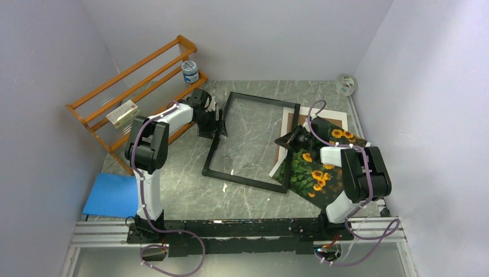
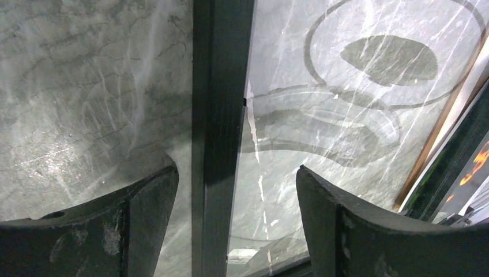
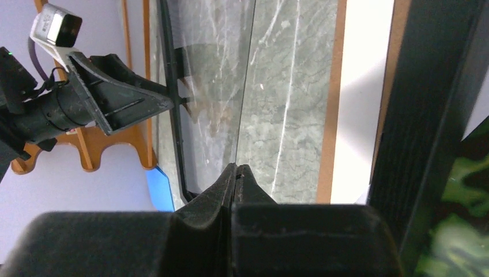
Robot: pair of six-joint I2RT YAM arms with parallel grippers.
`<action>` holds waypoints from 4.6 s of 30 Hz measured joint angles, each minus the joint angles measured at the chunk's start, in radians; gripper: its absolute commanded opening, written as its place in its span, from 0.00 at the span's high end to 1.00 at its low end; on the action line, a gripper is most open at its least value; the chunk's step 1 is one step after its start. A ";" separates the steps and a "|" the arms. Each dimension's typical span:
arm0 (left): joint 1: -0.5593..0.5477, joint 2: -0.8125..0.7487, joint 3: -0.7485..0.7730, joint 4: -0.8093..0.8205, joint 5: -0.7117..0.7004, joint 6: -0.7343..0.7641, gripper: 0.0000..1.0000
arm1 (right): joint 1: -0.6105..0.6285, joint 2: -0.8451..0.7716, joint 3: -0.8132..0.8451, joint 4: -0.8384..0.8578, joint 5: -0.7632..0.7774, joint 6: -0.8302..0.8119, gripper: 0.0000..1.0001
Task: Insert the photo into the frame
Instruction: Place the photo frame item in the photo frame.
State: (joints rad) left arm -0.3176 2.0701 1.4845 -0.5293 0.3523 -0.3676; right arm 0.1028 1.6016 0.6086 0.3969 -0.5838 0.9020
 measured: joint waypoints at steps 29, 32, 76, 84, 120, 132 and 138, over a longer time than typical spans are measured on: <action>0.008 0.003 -0.005 0.054 -0.017 -0.058 0.19 | -0.002 0.104 0.004 -0.006 -0.051 -0.036 1.00; 0.012 0.003 -0.008 0.064 -0.017 -0.073 0.19 | -0.002 0.090 -0.006 0.003 -0.049 -0.027 1.00; 0.092 -0.071 -0.114 0.150 -0.040 -0.176 0.16 | 0.000 0.113 -0.075 0.581 -0.286 0.224 1.00; 0.093 -0.101 -0.140 0.106 -0.141 -0.175 0.39 | 0.037 0.042 0.007 0.422 -0.269 0.213 1.00; 0.109 -0.248 -0.230 0.028 -0.220 -0.103 0.17 | 0.097 0.065 0.065 -0.005 -0.043 0.013 1.00; 0.104 -0.153 -0.194 0.027 -0.087 -0.035 0.18 | 0.048 0.148 0.089 -0.054 -0.089 -0.097 1.00; 0.100 -0.124 -0.160 0.026 -0.055 -0.023 0.19 | 0.048 0.170 0.128 -0.089 -0.161 -0.154 1.00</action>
State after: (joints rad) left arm -0.2176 1.9465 1.3247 -0.5034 0.2970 -0.3908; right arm 0.1509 1.7714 0.7368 0.3084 -0.7444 0.7475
